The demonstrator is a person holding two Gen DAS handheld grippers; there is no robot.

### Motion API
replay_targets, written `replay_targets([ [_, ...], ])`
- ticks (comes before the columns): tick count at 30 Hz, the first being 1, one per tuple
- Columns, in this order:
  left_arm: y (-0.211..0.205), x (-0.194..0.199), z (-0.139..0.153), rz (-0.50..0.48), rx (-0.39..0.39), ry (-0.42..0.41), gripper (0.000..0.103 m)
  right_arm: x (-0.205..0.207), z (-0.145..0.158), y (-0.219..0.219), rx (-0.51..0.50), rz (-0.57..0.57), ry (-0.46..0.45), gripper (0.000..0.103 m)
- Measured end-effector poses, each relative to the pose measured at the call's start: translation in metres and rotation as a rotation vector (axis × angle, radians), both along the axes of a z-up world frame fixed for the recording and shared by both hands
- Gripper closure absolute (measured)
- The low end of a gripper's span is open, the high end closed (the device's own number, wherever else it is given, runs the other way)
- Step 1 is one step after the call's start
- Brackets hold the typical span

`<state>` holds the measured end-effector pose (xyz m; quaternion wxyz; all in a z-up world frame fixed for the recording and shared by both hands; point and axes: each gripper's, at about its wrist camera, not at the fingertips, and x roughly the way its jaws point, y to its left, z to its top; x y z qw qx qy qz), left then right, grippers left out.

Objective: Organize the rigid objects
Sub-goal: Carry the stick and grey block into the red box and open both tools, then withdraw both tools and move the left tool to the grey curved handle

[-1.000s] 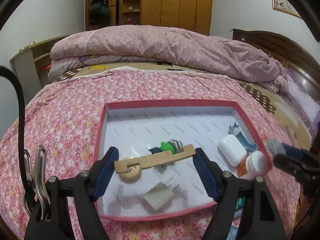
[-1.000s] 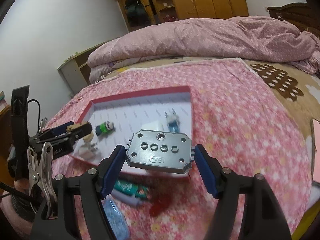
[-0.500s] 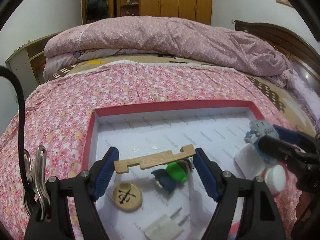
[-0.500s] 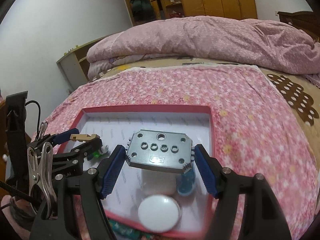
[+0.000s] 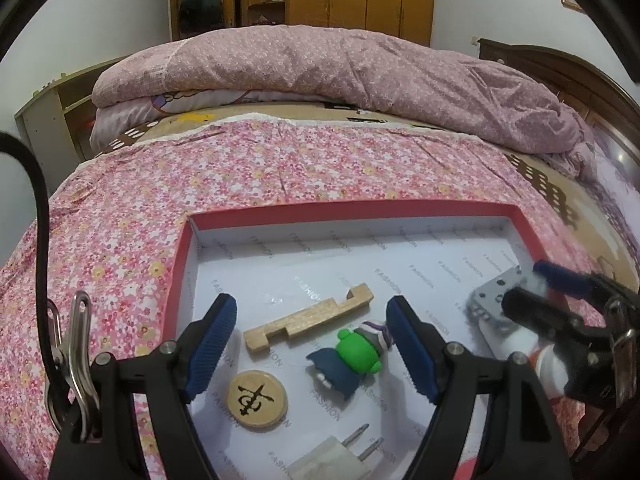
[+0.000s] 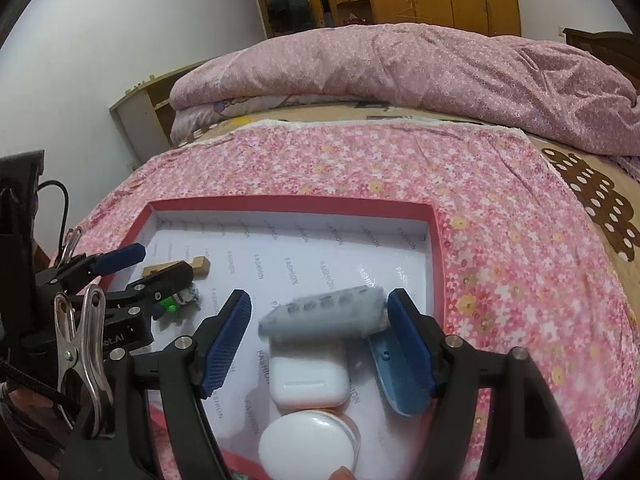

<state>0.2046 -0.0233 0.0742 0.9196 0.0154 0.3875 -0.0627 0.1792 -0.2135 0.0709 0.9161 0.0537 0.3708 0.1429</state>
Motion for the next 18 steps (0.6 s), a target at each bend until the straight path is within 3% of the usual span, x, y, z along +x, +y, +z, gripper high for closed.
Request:
replay_targets([
  [18,-0.005,-0.072,0.026,-0.020,-0.020,-0.036,0.022,-0.065,0.023,-0.018,0.053,-0.032,-0.035,0.030],
])
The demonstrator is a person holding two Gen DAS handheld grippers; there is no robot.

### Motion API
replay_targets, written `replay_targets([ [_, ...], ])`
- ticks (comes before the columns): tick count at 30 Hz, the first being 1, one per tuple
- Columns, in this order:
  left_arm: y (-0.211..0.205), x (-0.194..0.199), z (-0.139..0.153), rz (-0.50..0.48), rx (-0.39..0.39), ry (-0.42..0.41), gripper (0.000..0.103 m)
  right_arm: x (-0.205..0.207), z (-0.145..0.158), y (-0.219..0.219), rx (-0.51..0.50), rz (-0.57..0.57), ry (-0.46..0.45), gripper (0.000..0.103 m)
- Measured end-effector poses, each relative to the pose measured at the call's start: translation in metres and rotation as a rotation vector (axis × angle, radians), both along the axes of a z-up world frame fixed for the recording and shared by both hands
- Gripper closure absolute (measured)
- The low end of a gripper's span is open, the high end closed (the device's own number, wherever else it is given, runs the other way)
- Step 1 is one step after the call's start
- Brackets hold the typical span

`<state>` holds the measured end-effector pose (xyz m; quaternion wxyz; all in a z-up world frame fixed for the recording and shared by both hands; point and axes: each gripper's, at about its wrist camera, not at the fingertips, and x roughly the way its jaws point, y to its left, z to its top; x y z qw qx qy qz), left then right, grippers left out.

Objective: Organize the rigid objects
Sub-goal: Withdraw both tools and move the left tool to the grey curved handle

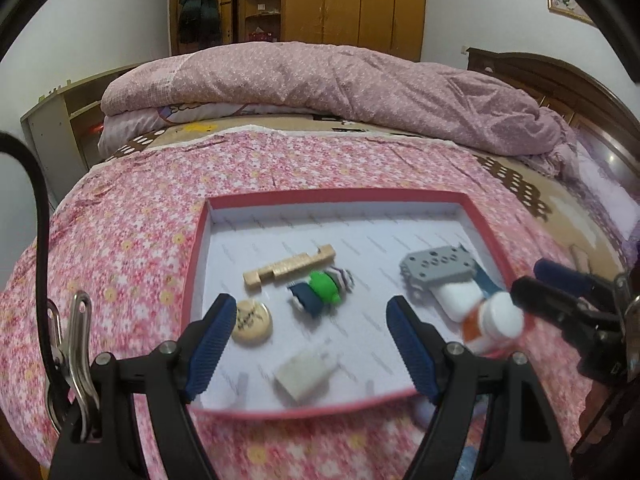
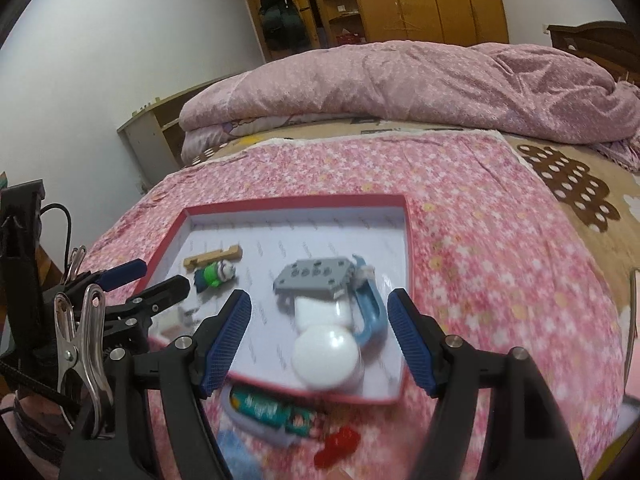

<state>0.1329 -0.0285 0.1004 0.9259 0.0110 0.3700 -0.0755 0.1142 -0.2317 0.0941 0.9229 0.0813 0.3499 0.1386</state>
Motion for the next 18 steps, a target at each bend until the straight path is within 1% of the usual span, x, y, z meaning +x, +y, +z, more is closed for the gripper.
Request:
replay_targets([
  [4,-0.005,-0.018,0.001,-0.024,-0.009,0.005,0.022,-0.020,-0.004,-0.006,0.010,-0.010,0.014,0.030],
  [11,-0.019,-0.046,-0.004,-0.076,0.010,0.021,0.022,-0.052,-0.016,-0.016,0.001,-0.018,0.031,0.030],
  [15,-0.030,-0.059,-0.008,-0.104,0.030,0.020,0.022,-0.069,-0.026,-0.015,-0.052,-0.019,0.027,0.030],
  [18,-0.037,-0.063,-0.016,-0.124,0.028,0.041,0.022,-0.083,-0.036,-0.014,-0.106,-0.001,0.027,0.030],
])
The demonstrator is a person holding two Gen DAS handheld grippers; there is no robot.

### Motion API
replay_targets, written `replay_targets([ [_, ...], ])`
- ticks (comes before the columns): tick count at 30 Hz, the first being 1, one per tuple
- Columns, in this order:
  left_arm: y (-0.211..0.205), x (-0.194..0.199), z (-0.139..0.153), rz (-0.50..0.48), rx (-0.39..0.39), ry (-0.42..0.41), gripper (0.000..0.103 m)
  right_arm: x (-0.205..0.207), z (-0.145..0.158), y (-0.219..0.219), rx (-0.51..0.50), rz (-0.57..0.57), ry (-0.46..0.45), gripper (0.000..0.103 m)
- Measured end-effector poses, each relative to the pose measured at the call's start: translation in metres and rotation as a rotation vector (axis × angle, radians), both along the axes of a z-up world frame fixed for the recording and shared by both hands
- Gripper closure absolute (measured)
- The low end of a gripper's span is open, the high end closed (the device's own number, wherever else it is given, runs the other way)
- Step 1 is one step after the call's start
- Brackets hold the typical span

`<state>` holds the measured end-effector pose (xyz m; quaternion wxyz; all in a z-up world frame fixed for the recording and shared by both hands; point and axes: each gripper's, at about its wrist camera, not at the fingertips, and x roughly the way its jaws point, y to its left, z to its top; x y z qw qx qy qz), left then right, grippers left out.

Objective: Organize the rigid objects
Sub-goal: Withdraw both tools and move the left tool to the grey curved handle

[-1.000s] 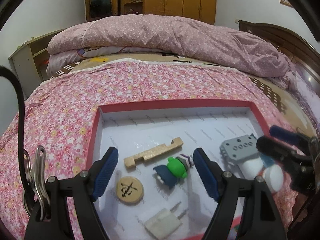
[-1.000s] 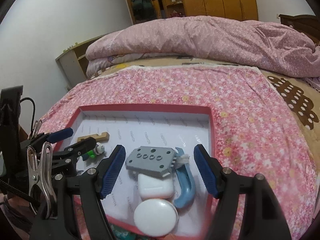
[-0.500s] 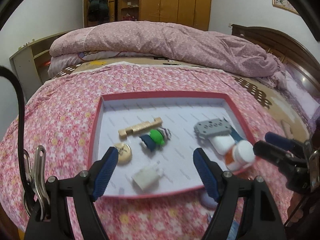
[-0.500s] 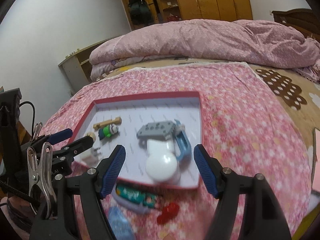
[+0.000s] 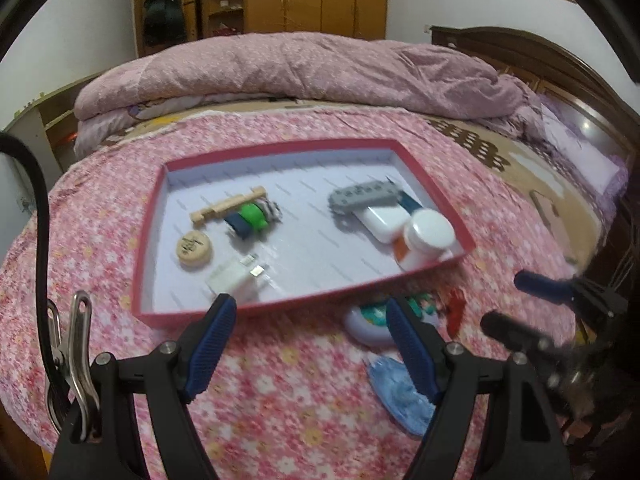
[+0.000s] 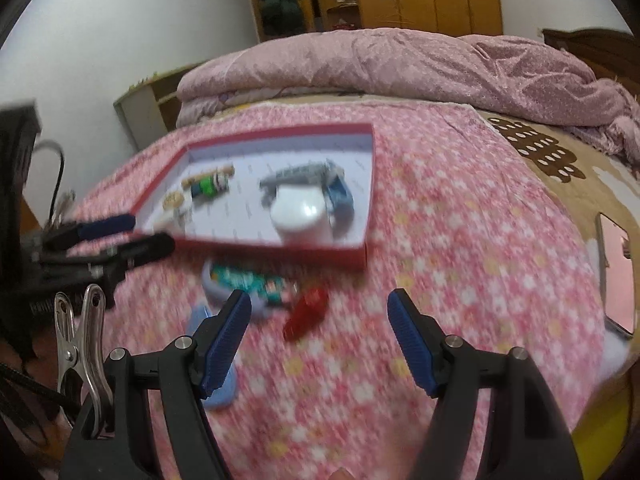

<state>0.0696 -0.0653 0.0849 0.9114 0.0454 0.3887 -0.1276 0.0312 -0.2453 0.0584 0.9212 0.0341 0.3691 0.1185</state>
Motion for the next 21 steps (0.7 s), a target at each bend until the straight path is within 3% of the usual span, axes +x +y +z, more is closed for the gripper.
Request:
replay_targets([
  [4,-0.013,-0.002,-0.019,-0.024,0.019,0.047,0.022,-0.017,-0.020,-0.001,-0.104,-0.010,0.003,0.030],
  [12,-0.042,-0.001,-0.043,-0.121,0.010,0.122,0.022,-0.040,-0.046,-0.006,-0.140,0.001,0.023,0.030],
  [17,-0.057,0.004,-0.050,-0.124,0.068,0.075,0.022,-0.044,-0.047,-0.001,-0.144,0.028,0.009,0.030],
  [21,-0.063,0.008,-0.054,-0.135,0.101,0.034,0.022,-0.044,-0.050,0.003,-0.158,0.036,-0.001,0.024],
])
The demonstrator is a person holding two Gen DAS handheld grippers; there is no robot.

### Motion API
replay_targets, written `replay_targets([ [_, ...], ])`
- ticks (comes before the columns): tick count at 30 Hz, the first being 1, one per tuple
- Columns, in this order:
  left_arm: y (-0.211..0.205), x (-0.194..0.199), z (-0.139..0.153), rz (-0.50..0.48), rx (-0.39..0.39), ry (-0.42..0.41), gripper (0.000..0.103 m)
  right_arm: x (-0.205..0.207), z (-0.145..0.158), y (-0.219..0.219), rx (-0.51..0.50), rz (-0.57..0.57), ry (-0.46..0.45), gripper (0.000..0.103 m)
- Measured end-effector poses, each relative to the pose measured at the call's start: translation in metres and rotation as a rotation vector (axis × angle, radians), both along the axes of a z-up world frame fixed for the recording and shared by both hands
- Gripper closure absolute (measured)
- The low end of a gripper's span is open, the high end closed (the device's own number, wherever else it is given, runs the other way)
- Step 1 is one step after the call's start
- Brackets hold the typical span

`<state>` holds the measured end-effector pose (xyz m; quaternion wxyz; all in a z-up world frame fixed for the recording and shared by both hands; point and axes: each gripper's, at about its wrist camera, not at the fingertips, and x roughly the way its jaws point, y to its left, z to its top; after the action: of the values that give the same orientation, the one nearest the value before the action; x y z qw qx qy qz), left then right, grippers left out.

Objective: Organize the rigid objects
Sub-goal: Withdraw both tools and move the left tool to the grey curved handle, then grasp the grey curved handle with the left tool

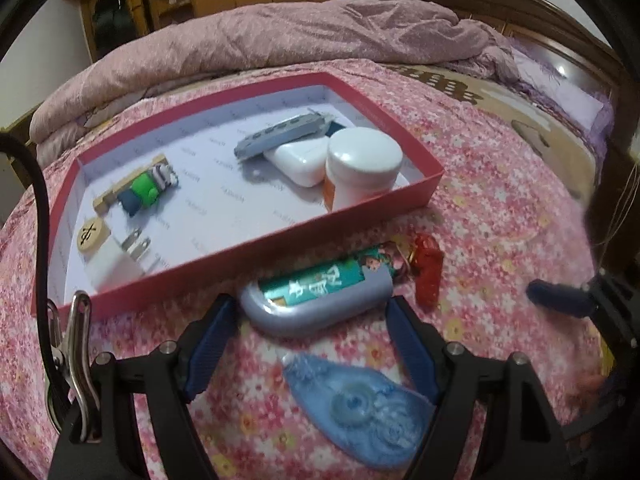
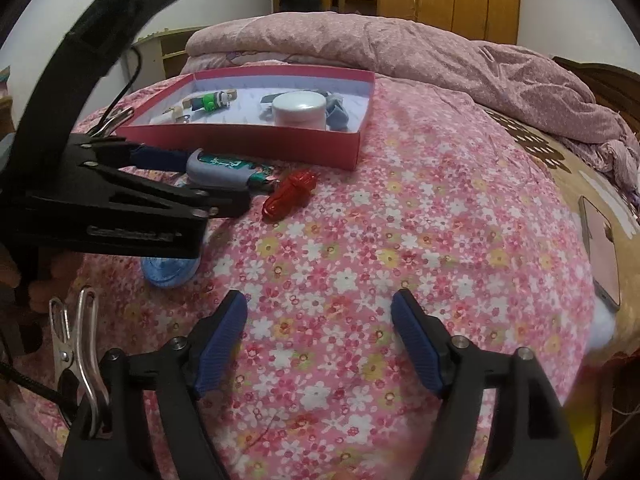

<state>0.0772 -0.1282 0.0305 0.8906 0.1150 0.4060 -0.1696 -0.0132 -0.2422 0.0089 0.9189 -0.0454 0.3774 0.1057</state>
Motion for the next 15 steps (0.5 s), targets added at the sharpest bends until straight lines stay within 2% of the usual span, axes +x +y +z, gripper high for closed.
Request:
replay_targets([
  [5,0.0019,0.0023,-0.0005,0.019,-0.036,-0.009,0.022,-0.0006,-0.0022,0.0027,0.001,0.013,-0.011,0.018],
  [11,0.0052,0.0042,0.0034,0.052,-0.116,0.013,0.022,-0.0013,-0.0033,0.0036,0.005,0.026,-0.016,0.013],
  [15,0.0050,0.0052,0.0038,0.059,-0.112,0.015,0.023,-0.0001,-0.0034,0.0034,0.010,0.031,-0.017,0.011],
])
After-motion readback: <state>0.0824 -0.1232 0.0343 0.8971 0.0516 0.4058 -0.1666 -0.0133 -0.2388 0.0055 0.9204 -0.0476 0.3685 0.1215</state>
